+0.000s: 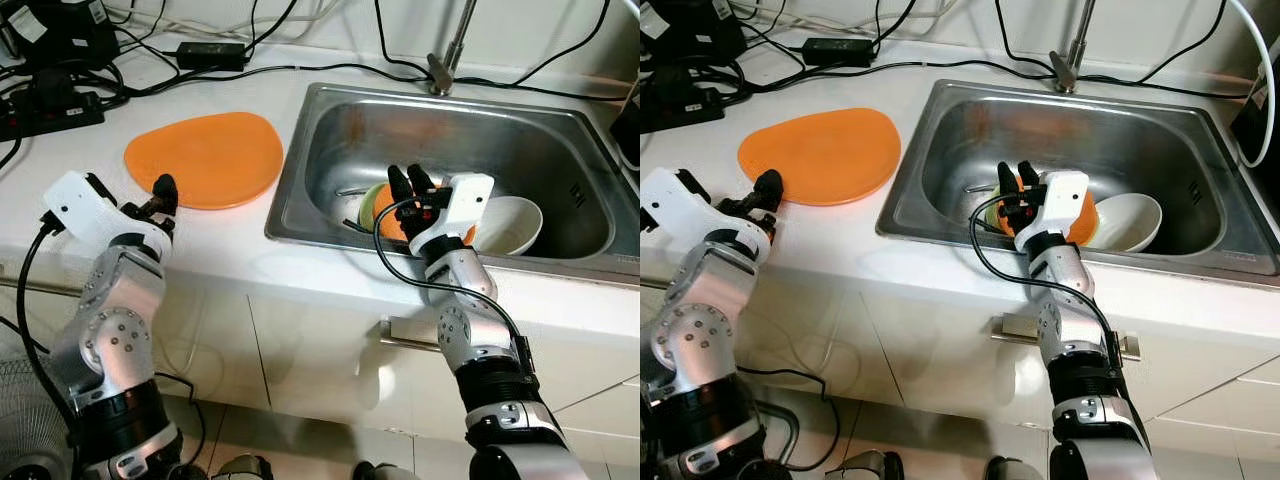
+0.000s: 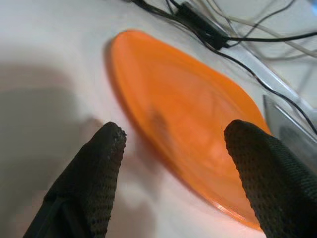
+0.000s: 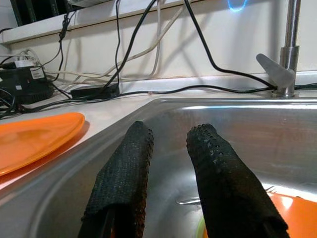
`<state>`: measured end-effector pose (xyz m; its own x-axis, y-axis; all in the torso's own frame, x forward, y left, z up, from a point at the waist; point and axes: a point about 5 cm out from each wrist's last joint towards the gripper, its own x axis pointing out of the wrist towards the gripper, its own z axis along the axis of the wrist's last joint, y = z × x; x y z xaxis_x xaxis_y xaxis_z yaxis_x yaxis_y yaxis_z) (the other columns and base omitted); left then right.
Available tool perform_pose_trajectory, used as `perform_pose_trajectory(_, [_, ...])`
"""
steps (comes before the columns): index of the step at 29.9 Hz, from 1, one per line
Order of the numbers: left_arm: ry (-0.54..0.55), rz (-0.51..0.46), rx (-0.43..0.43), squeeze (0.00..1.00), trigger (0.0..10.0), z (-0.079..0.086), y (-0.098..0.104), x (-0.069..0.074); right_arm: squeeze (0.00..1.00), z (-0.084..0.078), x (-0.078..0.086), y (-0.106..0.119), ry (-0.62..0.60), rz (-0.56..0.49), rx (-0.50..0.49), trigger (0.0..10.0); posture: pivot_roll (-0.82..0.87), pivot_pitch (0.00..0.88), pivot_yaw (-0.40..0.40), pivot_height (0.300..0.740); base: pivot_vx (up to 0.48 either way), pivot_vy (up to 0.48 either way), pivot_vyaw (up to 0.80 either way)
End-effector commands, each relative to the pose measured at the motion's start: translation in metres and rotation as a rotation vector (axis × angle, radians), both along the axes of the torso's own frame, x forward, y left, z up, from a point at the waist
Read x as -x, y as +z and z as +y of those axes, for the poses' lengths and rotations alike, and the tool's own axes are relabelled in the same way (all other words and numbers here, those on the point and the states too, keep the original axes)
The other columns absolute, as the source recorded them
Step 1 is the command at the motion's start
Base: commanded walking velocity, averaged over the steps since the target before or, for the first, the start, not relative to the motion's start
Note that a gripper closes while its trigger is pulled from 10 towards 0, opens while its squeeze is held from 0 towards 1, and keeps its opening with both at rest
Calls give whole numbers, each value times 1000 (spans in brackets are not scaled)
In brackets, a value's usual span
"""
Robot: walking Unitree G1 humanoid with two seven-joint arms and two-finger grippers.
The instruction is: Kitchen organization
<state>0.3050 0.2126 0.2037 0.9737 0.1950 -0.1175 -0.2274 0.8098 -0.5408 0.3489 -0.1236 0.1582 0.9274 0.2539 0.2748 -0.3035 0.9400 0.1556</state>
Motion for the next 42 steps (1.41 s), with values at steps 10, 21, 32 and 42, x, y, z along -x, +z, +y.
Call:
perform_pose_trajectory(10, [-25, 47, 89, 0, 10000, 4, 17, -3, 0, -5, 0, 3, -9, 0, 1, 10000, 17, 90, -9, 740, 0, 0, 0])
perform_pose_trajectory(21, [-26, 107, 133, 0, 10000, 5, 9, 0, 0, -7, -1, 3, -12, 8, 5, 10000, 22, 99, -12, 740, 0, 0, 0])
perform_pose_trajectory(32, [-56, 139, 181, 0, 10000, -2, -8, -8, 0, -8, -2, 4, -16, 10, 11, 10000, 7, 98, -16, 740, 0, 0, 0])
perform_pose_trajectory(42, [-53, 89, 222, 0, 10000, -5, 0, -18, 0, -10, -3, 6, -20, 6, 14, 10000, 0, 96, -21, 740, 0, 0, 0])
